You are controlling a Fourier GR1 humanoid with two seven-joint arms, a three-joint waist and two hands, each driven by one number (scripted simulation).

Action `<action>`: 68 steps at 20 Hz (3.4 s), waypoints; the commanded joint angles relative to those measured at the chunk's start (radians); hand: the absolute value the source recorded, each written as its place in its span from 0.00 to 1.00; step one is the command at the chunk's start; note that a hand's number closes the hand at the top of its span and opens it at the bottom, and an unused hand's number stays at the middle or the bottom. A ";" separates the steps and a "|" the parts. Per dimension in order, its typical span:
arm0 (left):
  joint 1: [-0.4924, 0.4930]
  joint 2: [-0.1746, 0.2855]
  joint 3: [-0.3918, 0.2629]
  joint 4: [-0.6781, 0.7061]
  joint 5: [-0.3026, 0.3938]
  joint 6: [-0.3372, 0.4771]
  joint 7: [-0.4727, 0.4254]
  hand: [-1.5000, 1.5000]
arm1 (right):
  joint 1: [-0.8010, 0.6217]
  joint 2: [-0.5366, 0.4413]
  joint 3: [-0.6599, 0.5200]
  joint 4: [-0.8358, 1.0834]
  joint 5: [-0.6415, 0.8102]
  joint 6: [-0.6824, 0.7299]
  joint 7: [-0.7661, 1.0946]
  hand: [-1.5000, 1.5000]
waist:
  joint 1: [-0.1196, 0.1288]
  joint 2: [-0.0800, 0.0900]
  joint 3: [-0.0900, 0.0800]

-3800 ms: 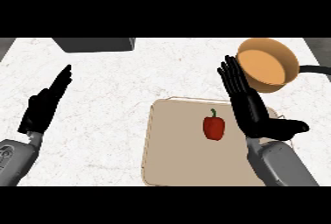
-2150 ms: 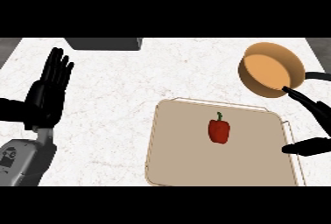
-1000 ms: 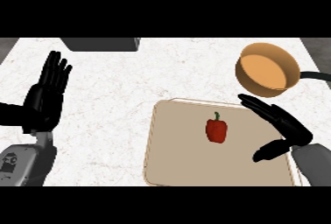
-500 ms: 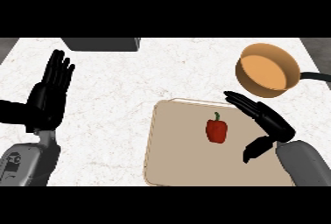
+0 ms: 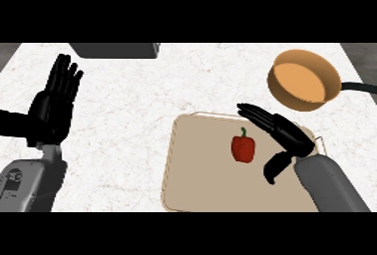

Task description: Pick the bell pepper from the tray and place it in the pot

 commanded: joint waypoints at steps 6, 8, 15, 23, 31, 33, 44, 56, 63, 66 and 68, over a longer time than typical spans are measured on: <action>0.006 0.006 0.008 -0.052 -0.012 -0.006 0.044 0.50 | 0.026 0.117 0.046 0.012 0.073 -0.125 -0.121 1.00 | 0.007 0.008 0.016; 0.006 -0.013 0.014 -0.015 -0.015 -0.003 0.013 0.50 | 0.060 0.132 0.069 -0.042 0.102 -0.152 -0.117 1.00 | 0.000 0.007 0.015; 0.030 -0.019 0.025 -0.006 -0.002 -0.044 -0.007 0.50 | 0.019 0.170 0.035 -0.067 0.116 -0.138 -0.047 1.00 | 0.002 0.008 0.015; -0.003 -0.040 0.001 -0.009 -0.046 0.001 0.023 0.50 | -0.039 0.273 0.094 -0.140 0.360 -0.252 0.405 1.00 | 0.007 0.001 0.009; -0.024 -0.018 0.011 -0.003 -0.030 -0.031 0.025 0.50 | -0.262 0.282 0.195 -0.181 0.462 -0.164 1.050 1.00 | 0.043 -0.008 0.009; -0.026 -0.024 0.002 -0.011 -0.032 -0.022 0.053 0.50 | -0.326 0.283 0.211 -0.223 0.484 -0.169 1.211 1.00 | 0.039 -0.015 0.010; -0.045 0.010 0.059 -0.006 -0.012 -0.029 0.060 0.50 | -0.607 0.284 0.216 -0.373 0.757 -0.139 1.831 1.00 | 0.004 0.000 0.014; 0.051 -0.051 0.017 -0.046 -0.055 -0.013 0.018 0.50 | -0.370 0.001 -0.069 -0.671 0.613 0.079 1.644 1.00 | -0.012 0.005 0.016; 0.034 -0.041 0.031 -0.030 -0.066 -0.036 -0.010 0.50 | -0.391 -0.123 -0.291 -0.470 0.491 -0.003 1.430 1.00 | 0.005 0.009 0.015; 0.010 -0.038 0.049 -0.031 -0.039 -0.049 0.015 0.50 | -0.270 -0.153 -0.343 -0.431 0.445 -0.138 1.272 1.00 | 0.004 0.010 0.016; -0.007 -0.023 0.080 -0.008 -0.017 -0.067 0.027 0.50 | -0.304 -0.178 -0.365 -0.382 0.415 -0.092 1.238 1.00 | 0.004 0.009 0.015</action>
